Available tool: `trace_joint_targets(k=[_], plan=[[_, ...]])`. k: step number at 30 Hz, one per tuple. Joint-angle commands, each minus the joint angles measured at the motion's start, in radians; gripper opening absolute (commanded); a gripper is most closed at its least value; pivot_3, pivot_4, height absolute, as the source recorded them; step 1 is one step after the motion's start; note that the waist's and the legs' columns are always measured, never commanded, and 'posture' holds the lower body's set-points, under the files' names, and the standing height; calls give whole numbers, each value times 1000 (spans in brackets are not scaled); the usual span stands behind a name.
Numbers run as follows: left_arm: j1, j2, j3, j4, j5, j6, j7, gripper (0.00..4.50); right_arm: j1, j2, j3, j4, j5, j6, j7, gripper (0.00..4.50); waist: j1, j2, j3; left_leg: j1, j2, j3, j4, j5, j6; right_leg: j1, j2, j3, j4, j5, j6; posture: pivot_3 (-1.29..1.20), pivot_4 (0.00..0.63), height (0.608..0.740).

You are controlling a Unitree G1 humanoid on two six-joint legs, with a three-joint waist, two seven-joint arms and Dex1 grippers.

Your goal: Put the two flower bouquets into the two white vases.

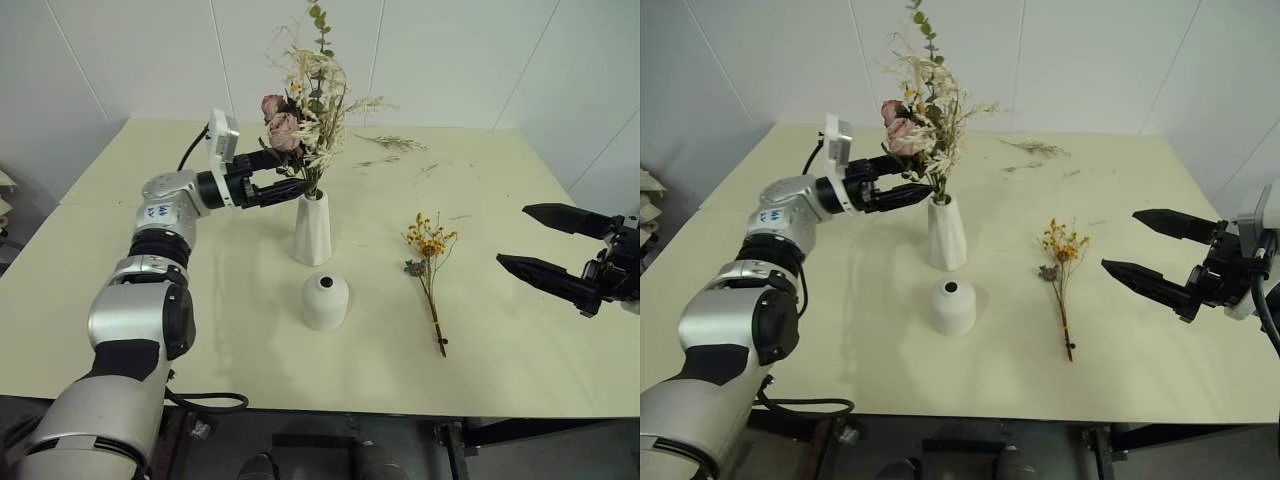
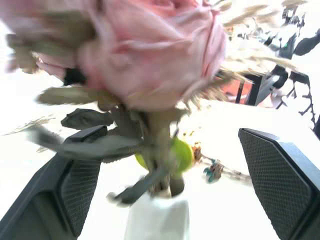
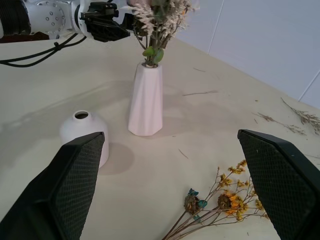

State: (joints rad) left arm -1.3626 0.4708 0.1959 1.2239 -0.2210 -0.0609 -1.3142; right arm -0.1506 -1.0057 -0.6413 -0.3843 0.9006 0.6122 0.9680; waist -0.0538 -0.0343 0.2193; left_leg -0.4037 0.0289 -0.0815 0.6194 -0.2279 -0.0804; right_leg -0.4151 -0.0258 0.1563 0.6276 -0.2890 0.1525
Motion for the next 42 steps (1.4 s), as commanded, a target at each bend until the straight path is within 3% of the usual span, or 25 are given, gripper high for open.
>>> trace_joint_targets(k=[1, 8, 13, 16, 28, 34, 42], plan=[[-15, 50, 10, -37, 0, -48, -37, 4485, -15, -29, -12, -4, -5, -1, 4, 4500, 0, 0, 0, 0, 0, 0, 0, 0, 0, 0, 0, 0, 0, 0, 0, 0, 150, 740], [47, 220, 113, -58, -84, -102, -127, 4485, 23, -40, 5, -37, -64, 30, -43, 4500, -8, 0, 0, 1, 1, 0, -1, 0, 0, 0, 0, 0, 1, 0, -1, 0, 150, 740], [126, 279, 173, -118, -160, -62, -235, 4485, 24, -35, 41, -50, -89, 53, -71, 4500, 0, 0, 0, 1, 1, 0, 1, 0, 0, 0, 0, 0, 1, 0, -1, 0, 150, 740], [209, 300, 227, -223, -247, 24, -278, 4485, -6, -32, 126, -36, -140, 63, -117, 4500, -1, 0, 0, 1, 1, 0, 2, 0, 0, 1, 0, -1, 1, 0, -1, 0, 150, 740], [561, 373, 334, -703, -493, 230, -236, 4485, -286, -16, 521, 72, -274, 435, -355, 4500, -6, 0, 0, 1, 2, 0, 3, 0, 0, 0, 0, -1, 4, -1, -3, 0, 150, 740], [722, 428, 359, -835, -548, 320, -243, 4485, -419, 71, 621, 117, -299, 617, -430, 4500, -8, 0, 0, 1, 2, 0, 2, 0, 0, 0, 0, 0, 2, -2, -3, 0, 150, 740], [803, 484, 349, -895, -586, 389, -278, 4485, -475, 149, 681, 183, -347, 662, -441, 4500, -7, 0, 0, 0, 2, 1, 0, -1, 1, -1, 0, -1, 0, -2, -4, 0, 150, 740]])
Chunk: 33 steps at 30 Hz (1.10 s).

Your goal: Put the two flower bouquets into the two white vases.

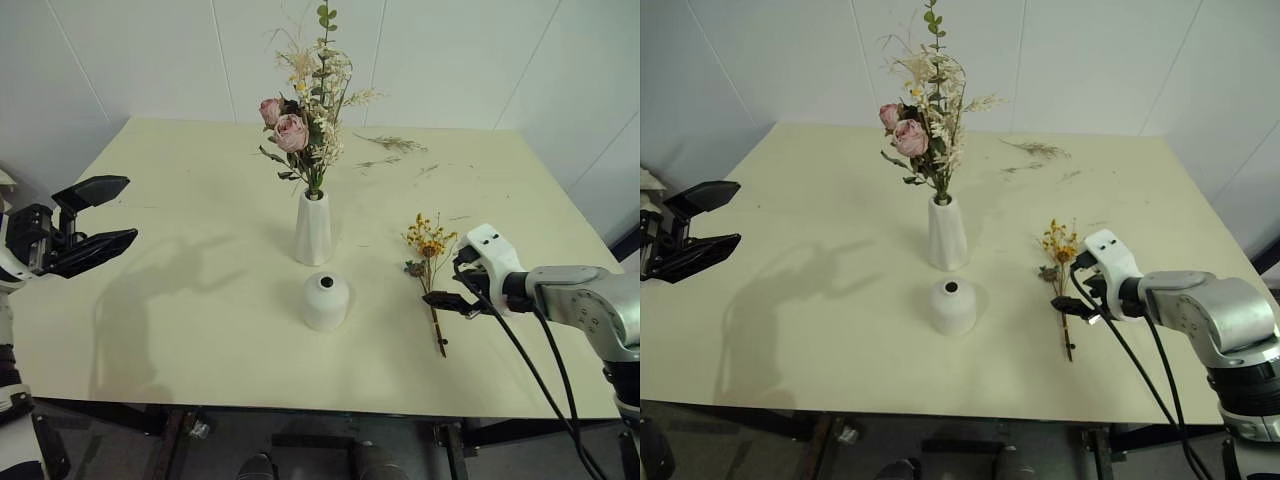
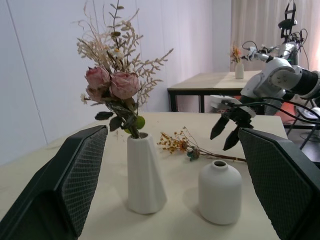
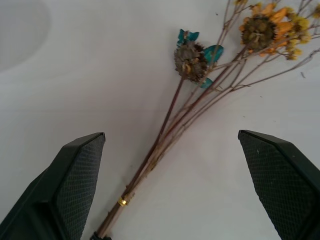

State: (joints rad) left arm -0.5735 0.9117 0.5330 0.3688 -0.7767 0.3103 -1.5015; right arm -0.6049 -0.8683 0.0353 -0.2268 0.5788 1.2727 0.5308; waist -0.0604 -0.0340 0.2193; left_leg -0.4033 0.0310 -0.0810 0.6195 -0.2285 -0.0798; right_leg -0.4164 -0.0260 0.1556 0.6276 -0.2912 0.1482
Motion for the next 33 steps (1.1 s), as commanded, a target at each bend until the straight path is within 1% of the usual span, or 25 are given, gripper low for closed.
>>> trace_joint_targets(k=[1, 4, 8, 11, 14, 17, 28, 33], plan=[[20, 49, 9, -47, -36, 24, -94, 4485, -22, 16, 15, 40, -34, -1, 2, 4500, 0, 0, 0, 0, 0, 0, 0, 0, 0, 0, 0, 0, 0, 0, 0, 0, 150, 740], [34, 62, -3, -58, -45, 41, -107, 4485, -24, 33, 34, 55, -50, -8, 5, 4500, -1, 0, 0, 0, 0, 0, -2, 0, 0, -1, 0, 0, 0, 0, 0, 0, 150, 740], [28, 58, -26, -67, -65, 56, -112, 4485, -32, 67, 54, 66, -74, -2, -8, 4500, -1, 0, 0, 0, 0, 1, -3, 0, 0, -2, 0, 0, 0, 0, -1, 0, 150, 740], [59, 77, -105, -86, -67, 36, -113, 4485, -41, 91, 56, 88, -92, 4, -18, 4500, -2, 0, 0, 0, 0, 1, -3, 0, 0, -2, 0, 0, 0, 0, 0, 0, 150, 740], [41, 50, -149, -108, -104, 44, -113, 4485, -47, 104, 58, 105, -112, -3, -18, 4500, -3, 0, 0, 0, 0, 1, -3, 0, 0, -2, 0, 1, 0, 0, 0, 0, 150, 740], [39, 53, -195, -132, -130, 39, -113, 4485, -49, 110, 61, 117, -126, -8, -17, 4500, -3, 0, 0, 0, 0, 1, -3, 0, 0, -2, 0, 1, 0, 0, 0, 0, 150, 740], [85, 147, -390, -243, -228, -7, -113, 4485, -63, 156, 48, 137, -160, 16, -38, 4500, -23, -1, -1, 0, 0, 2, -3, 0, 0, -2, 0, 1, -1, 0, 0, 0, 150, 740], [91, 191, -447, -238, -251, -40, -113, 4485, -70, 170, 48, 145, -171, 14, -37, 4500, -26, -1, -1, 0, 0, 2, -3, 0, 0, -2, 0, 2, -1, 0, -1, 0, 150, 740]])
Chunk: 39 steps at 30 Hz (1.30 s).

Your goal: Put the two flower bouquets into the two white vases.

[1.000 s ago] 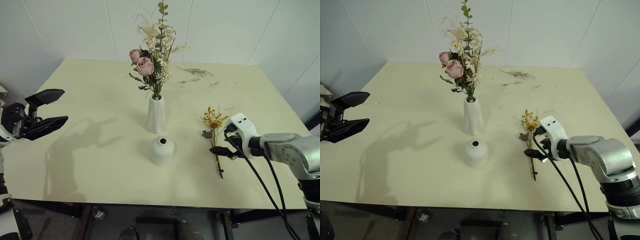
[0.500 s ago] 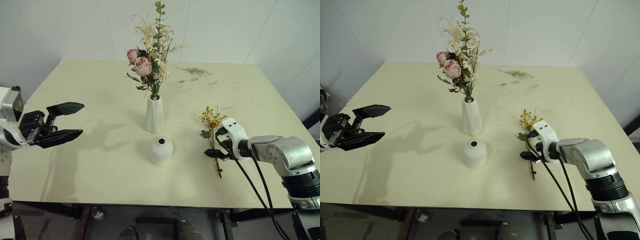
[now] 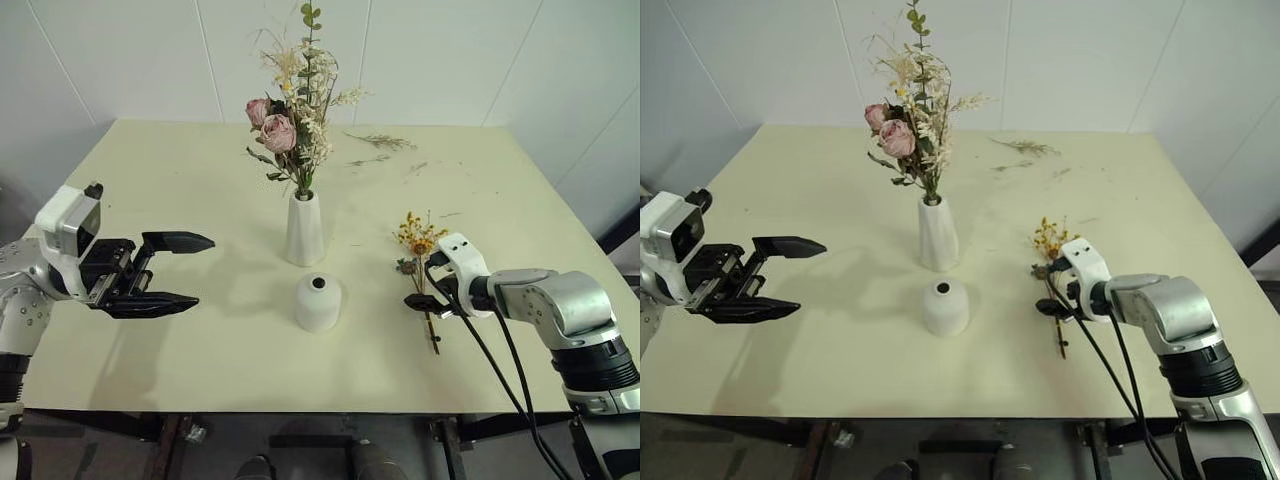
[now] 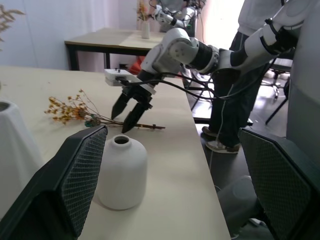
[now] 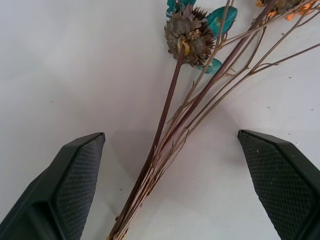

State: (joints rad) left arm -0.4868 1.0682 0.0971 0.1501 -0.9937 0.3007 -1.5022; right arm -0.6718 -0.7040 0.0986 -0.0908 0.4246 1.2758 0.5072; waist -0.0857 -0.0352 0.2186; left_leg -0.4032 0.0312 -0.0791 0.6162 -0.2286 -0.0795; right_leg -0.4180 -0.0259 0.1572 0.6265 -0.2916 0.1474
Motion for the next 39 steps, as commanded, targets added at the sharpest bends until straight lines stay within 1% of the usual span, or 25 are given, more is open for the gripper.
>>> trace_joint_targets(k=[1, 5, 6, 7, 9, 10, 12, 18, 23, 24, 26, 29, 32, 35, 37, 39], plan=[[7, 44, -18, -18, -38, -34, -112, 4485, -3, 8, -16, 9, -18, 11, -14, 4500, -1, 0, 0, 0, 0, 0, 0, 0, 0, 0, 0, 0, 0, 0, 0, 0, 150, 740], [16, 76, -38, -1, -40, -60, -112, 4485, -3, 18, -20, 8, -27, 15, -18, 4500, -1, 0, 0, 0, 0, 1, 0, 0, 0, 0, 0, 1, 0, -1, -3, 0, 150, 740], [17, 81, -40, 6, -41, -65, -112, 4485, -4, 21, -22, 8, -29, 16, -20, 4500, -1, 0, 0, 0, 0, 1, 0, 0, 0, 0, 0, 1, 0, -3, -6, 0, 150, 740], [20, 88, -42, 14, -41, -70, -112, 4485, -4, 24, -22, 7, -31, 17, -22, 4500, -1, 0, 0, 0, 0, 1, 0, 0, 0, 0, 0, 1, 0, -8, -15, 0, 150, 740], [23, 99, -46, 34, -35, -82, -112, 4485, -6, 31, -24, 8, -36, 17, -27, 4500, -1, 0, 0, 0, 0, 1, 0, 0, 0, 0, 0, 1, 0, -8, -15, 0, 150, 740], [20, 98, -44, 47, -36, -86, -112, 4499, -7, 36, -26, 9, -39, 17, -31, 4323, -1, 0, 0, 0, 0, 1, 0, 0, 0, 0, 0, 1, 0, -8, -15, 0, 150, 740], [21, 101, -46, 57, -43, -88, -112, 4500, -6, 44, -30, 11, -42, 16, -33, 3863, -2, 0, 0, 0, 0, 1, 0, 0, 0, 0, 0, 1, 0, -8, -15, 0, 150, 740], [12, 73, -33, 70, -60, -89, -112, 4500, -4, 70, -42, 11, -59, 15, -44, 1848, -3, 0, 0, 0, 0, 1, -1, -1, 2, -1, 0, 1, 0, -8, -15, 0, 150, 740], [21, 72, -48, 83, -49, -108, -112, 4500, 3, 131, -119, -16, -74, -63, -88, 188, -8, 0, 0, -1, 1, 1, -2, -1, 2, -3, 1, 1, 1, -7, -12, 0, 150, 740], [18, 69, -51, 88, -46, -113, -112, 4500, 4, 143, -136, -27, -71, -78, -92, 34, -8, 0, 0, -2, 1, 2, -3, -1, 2, -4, 1, 1, 1, -4, -8, 0, 150, 740], [15, 65, -62, 96, -42, -126, -112, 4500, 8, 165, -163, -48, -68, -133, -98, 34, -6, 0, 0, -3, 1, 2, -3, -1, 2, -6, 1, 1, 1, -1, -1, 0, 150, 740], [12, 65, -76, 105, -44, -136, -112, 4500, 12, 192, -191, -67, -63, -199, -103, 34, -3, 0, 0, -5, 1, 2, -4, -1, 2, -8, 1, 1, 1, -1, -1, 0, 150, 740], [4, 59, -88, 104, -47, -131, -112, 4500, 6, 244, -252, -106, -44, -334, -107, 34, -4, 0, 0, -5, 1, 2, -5, -1, 2, -9, 1, 1, 1, -1, -1, 0, 150, 740], [-3, 57, -98, 106, -48, -128, -112, 4500, 3, 280, -286, -120, -42, -413, -126, 34, -3, 0, 0, -5, 1, 2, -6, -1, 2, -9, 1, 1, 2, -1, -1, 0, 150, 740], [-10, 54, -105, 110, -47, -128, -112, 4500, -11, 345, -343, -139, -11, -531, -149, 34, -3, 0, 0, -5, 1, 2, -6, -1, 2, -9, 1, 1, 1, -1, -1, 0, 150, 740], [-13, 51, -110, 113, -44, -129, -112, 4500, -25, 398, -390, -162, 31, -578, -173, 34, -3, 0, 0, -5, 1, 2, -5, -1, 2, -9, 1, 1, 2, -1, -1, 0, 150, 740]])
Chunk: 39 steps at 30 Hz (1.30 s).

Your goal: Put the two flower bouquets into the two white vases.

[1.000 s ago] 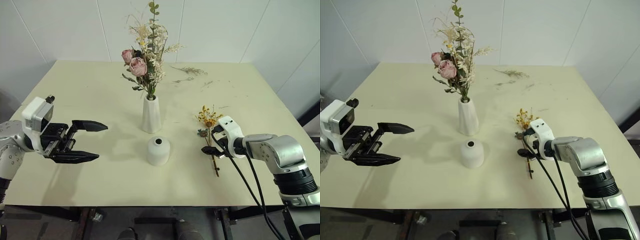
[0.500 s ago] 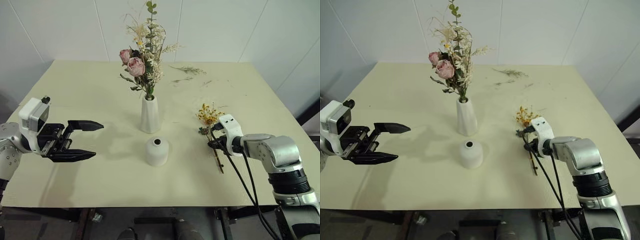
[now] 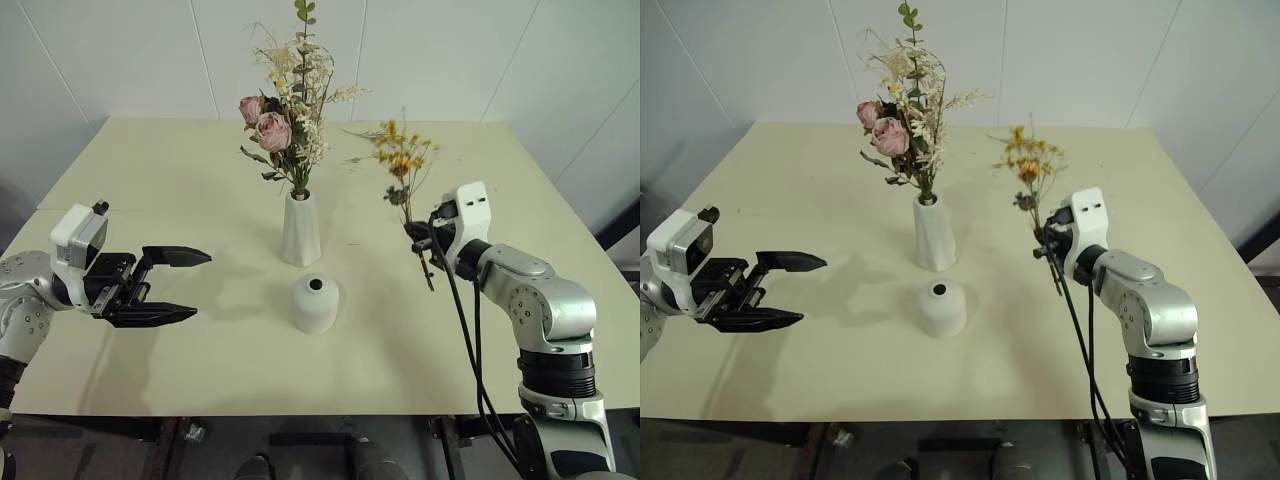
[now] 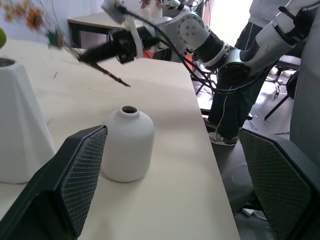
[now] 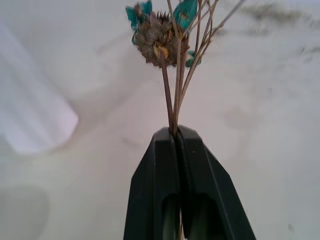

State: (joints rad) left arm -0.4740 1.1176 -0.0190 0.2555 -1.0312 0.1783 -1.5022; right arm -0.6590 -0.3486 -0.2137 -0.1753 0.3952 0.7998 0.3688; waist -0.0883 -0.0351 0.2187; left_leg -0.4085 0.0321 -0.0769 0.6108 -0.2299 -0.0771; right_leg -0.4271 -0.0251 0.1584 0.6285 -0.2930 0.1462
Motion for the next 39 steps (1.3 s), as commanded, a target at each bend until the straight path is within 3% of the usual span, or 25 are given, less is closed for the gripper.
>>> trace_joint_targets(k=[1, 6, 12, 21, 30, 39], plan=[[-27, 1, 4, 9, -7, -6, -112, 4500, -42, 57, -85, -88, 72, -118, -38, 34, 0, 0, 0, 0, 0, 0, 0, 0, 0, 0, 0, 0, 0, 0, 0, 0, 150, 740], [-48, 6, -16, 20, -2, -3, -112, 4500, -75, 151, -115, -183, 222, -201, -18, 34, -2, 1, 0, 0, 0, 0, 0, 0, 0, 0, 0, 0, 1, 0, 0, 0, 150, 740], [-54, 2, -36, 14, -7, -3, -112, 4500, -21, 152, -21, -279, 314, -222, 78, 34, -1, 1, 0, 0, 1, 0, 0, 0, 0, 0, 0, 0, 1, 0, 0, 0, 150, 740], [-69, -19, -54, 13, -3, -4, -112, 4500, 44, 125, 206, -178, 153, -415, 252, 34, 0, 1, 0, 1, 1, 0, 0, 0, 0, 0, 0, 0, 2, -1, -1, 0, 150, 740], [-158, -41, -107, 49, 9, 13, -112, 4500, 15, 183, 289, -89, 61, -577, 274, 34, 2, 1, 0, 1, 1, 0, 1, 0, 0, 0, 0, 0, 3, 0, -1, 0, 150, 740], [-192, -54, -133, 58, 11, 8, -112, 4500, 14, 187, 290, -86, 64, -591, 278, 34, 2, 1, 0, 1, 1, 0, 1, 0, 0, 0, 1, 0, 5, -1, -1, 0, 150, 740]])
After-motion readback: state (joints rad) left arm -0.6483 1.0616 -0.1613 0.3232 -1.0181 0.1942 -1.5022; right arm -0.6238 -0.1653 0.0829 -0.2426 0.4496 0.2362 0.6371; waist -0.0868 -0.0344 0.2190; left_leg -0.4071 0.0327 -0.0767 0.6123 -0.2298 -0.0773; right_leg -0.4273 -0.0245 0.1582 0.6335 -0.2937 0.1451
